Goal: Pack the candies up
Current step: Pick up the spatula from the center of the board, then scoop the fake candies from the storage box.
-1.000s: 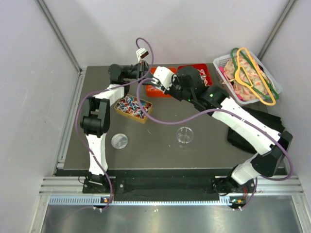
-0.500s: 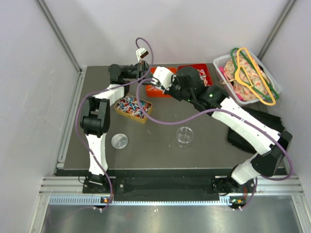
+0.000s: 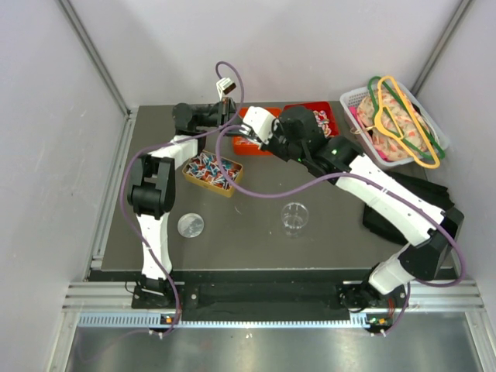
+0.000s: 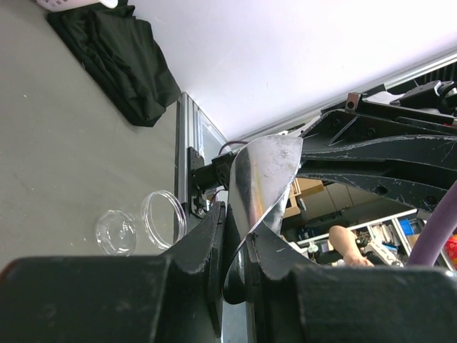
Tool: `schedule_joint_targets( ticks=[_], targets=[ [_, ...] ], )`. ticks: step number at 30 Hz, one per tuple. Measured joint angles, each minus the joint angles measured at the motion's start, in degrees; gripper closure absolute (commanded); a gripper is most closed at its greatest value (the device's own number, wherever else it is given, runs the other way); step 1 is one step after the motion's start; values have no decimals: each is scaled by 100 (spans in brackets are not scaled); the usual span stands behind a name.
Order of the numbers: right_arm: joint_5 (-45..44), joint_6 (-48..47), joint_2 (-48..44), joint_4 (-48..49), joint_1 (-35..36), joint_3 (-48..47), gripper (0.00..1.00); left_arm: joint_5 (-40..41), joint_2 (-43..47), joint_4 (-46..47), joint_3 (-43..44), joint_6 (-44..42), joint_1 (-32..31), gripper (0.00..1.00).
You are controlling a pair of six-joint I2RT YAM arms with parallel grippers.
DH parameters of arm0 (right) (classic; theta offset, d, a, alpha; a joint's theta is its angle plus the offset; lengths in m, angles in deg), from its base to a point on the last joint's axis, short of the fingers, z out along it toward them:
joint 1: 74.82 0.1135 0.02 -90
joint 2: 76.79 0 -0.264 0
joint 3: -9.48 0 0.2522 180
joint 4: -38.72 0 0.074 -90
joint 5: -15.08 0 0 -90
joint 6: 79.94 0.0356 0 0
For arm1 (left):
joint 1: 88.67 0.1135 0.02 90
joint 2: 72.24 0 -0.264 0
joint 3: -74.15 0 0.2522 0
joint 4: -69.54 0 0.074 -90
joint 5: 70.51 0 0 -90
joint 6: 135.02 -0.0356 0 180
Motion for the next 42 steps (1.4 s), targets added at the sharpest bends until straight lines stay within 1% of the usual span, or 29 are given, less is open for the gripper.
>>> schedule_joint_targets(
  ticks=[1,2,3,5,7,8,9,10,11,17,20,23,26,30,32,34,38,41,42],
  targets=[
    [2,13,7,-13,0,-17,100,9,0,0,-9,2,0,94],
    [13,28,9,-31,0,-28,100,4,0,0,-17,2,0,90],
    [15,37,24,-61,0,-57,100,9,0,0,-22,2,-2,88],
    [22,50,42,-116,0,-103,100,26,0,2,-50,4,-4,87],
    [22,61,63,-160,0,-129,100,26,0,2,-81,4,-7,83],
    [26,90,81,-190,0,-131,100,26,0,2,-131,4,-7,79],
    [26,92,81,-195,0,-133,100,26,0,0,-136,4,-7,68],
    [33,94,85,-199,0,-133,100,22,0,2,-142,-2,-7,44],
    [35,94,96,-205,0,-149,100,11,0,11,-146,-33,-9,2],
    [42,92,107,57,0,-195,100,-98,-2,31,-120,-9,-57,1],
    [42,87,107,59,0,-192,100,-155,-42,26,146,48,13,1],
    [42,74,103,59,0,-192,100,-175,-107,39,595,136,289,1],
    [42,50,101,57,0,-190,100,-173,-262,46,1165,267,765,1],
    [42,26,103,46,0,-190,100,-190,-667,48,2059,518,1537,1],
    [44,28,103,39,0,-190,100,-173,-964,46,2618,723,1823,1],
    [55,37,107,22,0,-197,100,-184,-1088,37,2870,841,2037,1],
    [153,101,221,-105,2,-396,100,-186,-1119,31,3195,951,2127,1],
    [162,133,262,-107,13,-470,100,-188,-949,9,3368,625,2024,1],
    [160,140,260,-120,22,-470,100,-197,-789,-9,3381,258,1996,1]
  ],
)
